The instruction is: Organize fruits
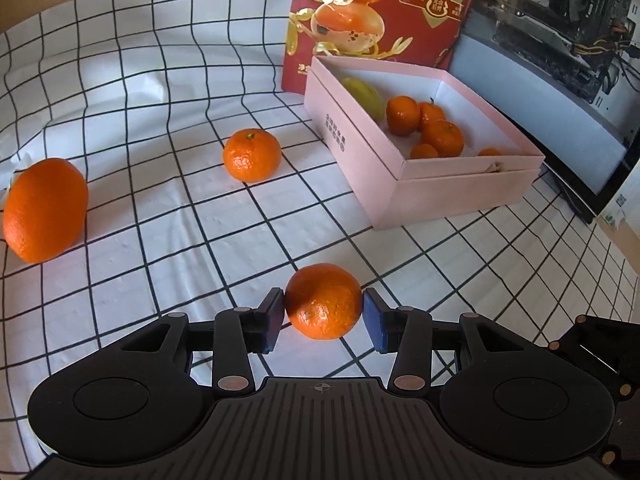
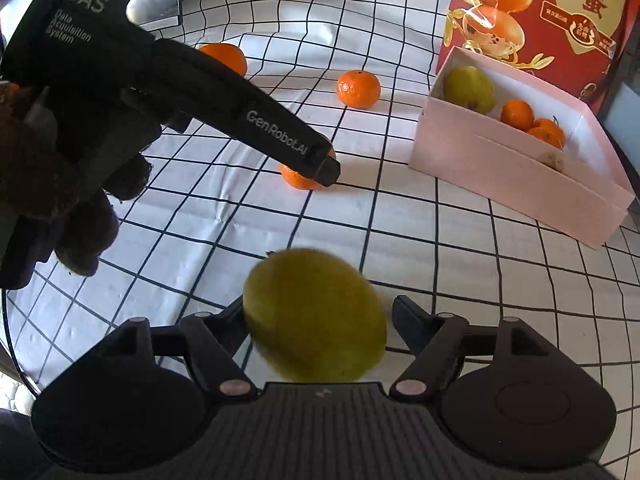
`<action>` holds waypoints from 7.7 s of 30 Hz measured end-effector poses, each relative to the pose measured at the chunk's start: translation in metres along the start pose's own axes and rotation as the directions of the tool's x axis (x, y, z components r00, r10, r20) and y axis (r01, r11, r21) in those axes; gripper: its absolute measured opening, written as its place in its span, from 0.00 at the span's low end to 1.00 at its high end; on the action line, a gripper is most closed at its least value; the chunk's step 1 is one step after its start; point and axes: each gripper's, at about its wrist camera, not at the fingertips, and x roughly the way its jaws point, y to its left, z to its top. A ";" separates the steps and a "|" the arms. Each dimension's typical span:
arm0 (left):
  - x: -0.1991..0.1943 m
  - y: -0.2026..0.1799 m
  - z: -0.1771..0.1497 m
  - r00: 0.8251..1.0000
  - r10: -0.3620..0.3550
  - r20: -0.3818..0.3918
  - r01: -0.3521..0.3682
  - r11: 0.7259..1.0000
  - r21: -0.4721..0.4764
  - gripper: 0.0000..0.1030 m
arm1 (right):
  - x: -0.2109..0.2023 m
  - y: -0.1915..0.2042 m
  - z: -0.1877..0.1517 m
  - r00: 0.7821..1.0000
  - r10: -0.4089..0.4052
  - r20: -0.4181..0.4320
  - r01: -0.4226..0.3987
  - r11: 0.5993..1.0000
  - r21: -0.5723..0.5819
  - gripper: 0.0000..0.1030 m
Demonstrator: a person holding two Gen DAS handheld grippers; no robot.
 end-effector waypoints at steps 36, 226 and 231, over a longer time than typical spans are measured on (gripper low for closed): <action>0.012 0.004 -0.001 0.999 -0.054 0.002 0.054 0.996 -0.066 0.46 | 0.004 -0.014 0.001 1.000 0.008 0.018 -0.009 0.998 0.058 0.95; -0.089 0.134 0.016 0.914 0.366 0.174 -0.326 0.920 -0.219 0.44 | 0.085 -0.002 0.170 1.000 0.009 0.026 -0.005 0.989 -0.149 0.41; -0.069 0.139 0.040 0.903 0.388 0.185 -0.373 0.921 -0.107 0.44 | 0.046 -0.005 0.124 0.999 0.014 0.051 -0.008 0.994 -0.111 0.30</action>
